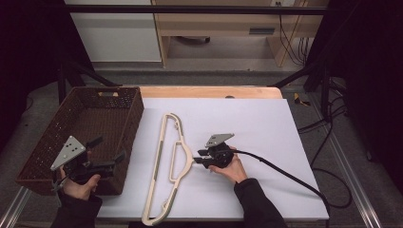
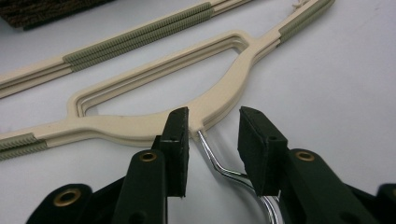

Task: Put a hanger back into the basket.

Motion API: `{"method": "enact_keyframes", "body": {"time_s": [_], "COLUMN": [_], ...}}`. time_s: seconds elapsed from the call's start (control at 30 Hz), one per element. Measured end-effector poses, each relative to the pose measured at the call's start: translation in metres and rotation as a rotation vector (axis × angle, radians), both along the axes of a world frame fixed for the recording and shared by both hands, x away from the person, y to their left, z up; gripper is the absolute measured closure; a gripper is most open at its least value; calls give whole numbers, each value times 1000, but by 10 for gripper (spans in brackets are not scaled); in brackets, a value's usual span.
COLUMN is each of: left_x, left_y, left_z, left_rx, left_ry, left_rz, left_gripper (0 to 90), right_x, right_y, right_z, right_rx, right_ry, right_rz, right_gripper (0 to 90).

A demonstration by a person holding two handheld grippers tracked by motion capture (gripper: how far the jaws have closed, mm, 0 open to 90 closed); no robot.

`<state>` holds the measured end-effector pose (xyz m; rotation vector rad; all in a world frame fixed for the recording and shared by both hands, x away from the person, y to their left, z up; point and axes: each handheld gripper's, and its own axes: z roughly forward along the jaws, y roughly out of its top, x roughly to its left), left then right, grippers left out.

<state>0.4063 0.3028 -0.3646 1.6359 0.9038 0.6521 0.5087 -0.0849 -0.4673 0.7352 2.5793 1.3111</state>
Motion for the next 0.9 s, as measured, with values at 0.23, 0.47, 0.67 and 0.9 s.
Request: {"method": "enact_keyframes", "body": {"time_s": [0.23, 0.47, 0.67, 0.9], "left_x": [0, 0, 1, 2], "left_y": [-2, -4, -8, -11], "left_z": [-1, -1, -3, -4], "left_rx": [2, 11, 11, 24], "left_ry": [4, 8, 15, 19], "left_rz": [-5, -13, -21, -28], "left_gripper": [12, 14, 14, 14], "right_x": [4, 6, 9, 10], "right_y": [2, 2, 2, 1], "right_z": [-10, -14, -15, -15], "right_rx": [-15, -22, -11, -7], "right_ry": [20, 24, 18, 7], "right_rz": [26, 55, 82, 110], "right_gripper": [737, 808, 817, 837]}}
